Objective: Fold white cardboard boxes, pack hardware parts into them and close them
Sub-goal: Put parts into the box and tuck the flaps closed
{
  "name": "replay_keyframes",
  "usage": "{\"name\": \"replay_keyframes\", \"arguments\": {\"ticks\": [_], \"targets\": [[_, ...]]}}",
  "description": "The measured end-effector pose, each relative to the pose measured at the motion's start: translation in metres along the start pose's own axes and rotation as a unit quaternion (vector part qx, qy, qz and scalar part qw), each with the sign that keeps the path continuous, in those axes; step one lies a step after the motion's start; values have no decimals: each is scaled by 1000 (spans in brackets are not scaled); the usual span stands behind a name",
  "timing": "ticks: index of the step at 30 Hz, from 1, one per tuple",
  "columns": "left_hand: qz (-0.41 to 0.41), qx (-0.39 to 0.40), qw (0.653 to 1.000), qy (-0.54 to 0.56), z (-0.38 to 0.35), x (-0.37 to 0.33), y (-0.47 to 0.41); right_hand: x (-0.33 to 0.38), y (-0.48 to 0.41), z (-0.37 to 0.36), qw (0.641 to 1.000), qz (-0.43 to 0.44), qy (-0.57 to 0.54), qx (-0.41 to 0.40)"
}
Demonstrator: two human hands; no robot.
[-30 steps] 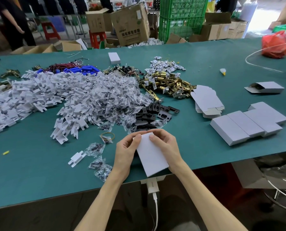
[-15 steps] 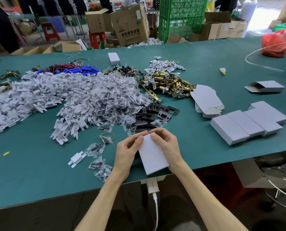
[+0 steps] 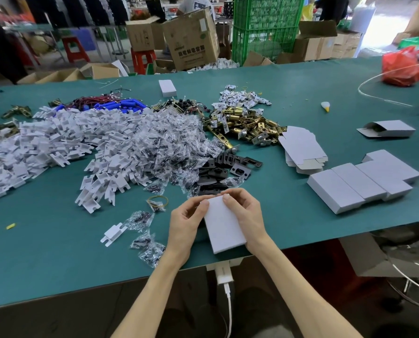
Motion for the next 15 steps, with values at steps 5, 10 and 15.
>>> {"name": "replay_keyframes", "arguments": {"ticks": [5,10,15], "targets": [[1,-12,1000,4,2,0,-1,0,1,-1,1000,-10,21,3],[13,-9,1000,6,-4,3,-1,10,-8,11,995,-44,94,5],[7,2,1000,-16,-6,7,-3,34,-28,65,979,-53,197,-20]]}}
Point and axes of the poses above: each hand's wrist, its own y-axis away from the middle knuckle, its own z-axis out of the back of the hand, x = y × z, the point moved 10 cm from there along -y, towards the middle knuckle
